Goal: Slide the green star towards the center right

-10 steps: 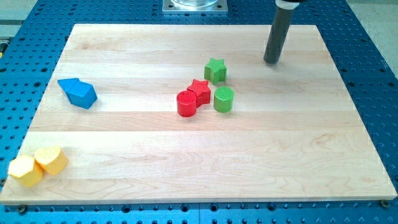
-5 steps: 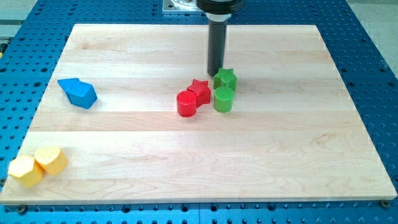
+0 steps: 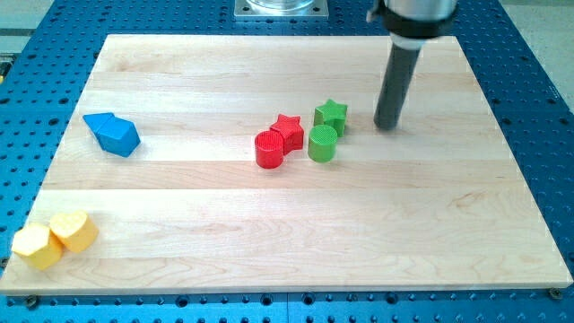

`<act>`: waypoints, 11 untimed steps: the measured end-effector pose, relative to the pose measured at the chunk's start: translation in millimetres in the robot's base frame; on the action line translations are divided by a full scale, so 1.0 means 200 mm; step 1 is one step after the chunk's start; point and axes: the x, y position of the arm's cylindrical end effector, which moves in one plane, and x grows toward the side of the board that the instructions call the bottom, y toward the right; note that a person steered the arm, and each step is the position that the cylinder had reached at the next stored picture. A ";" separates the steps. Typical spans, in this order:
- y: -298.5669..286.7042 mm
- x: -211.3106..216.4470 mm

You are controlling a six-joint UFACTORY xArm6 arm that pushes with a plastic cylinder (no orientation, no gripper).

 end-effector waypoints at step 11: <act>-0.62 -0.02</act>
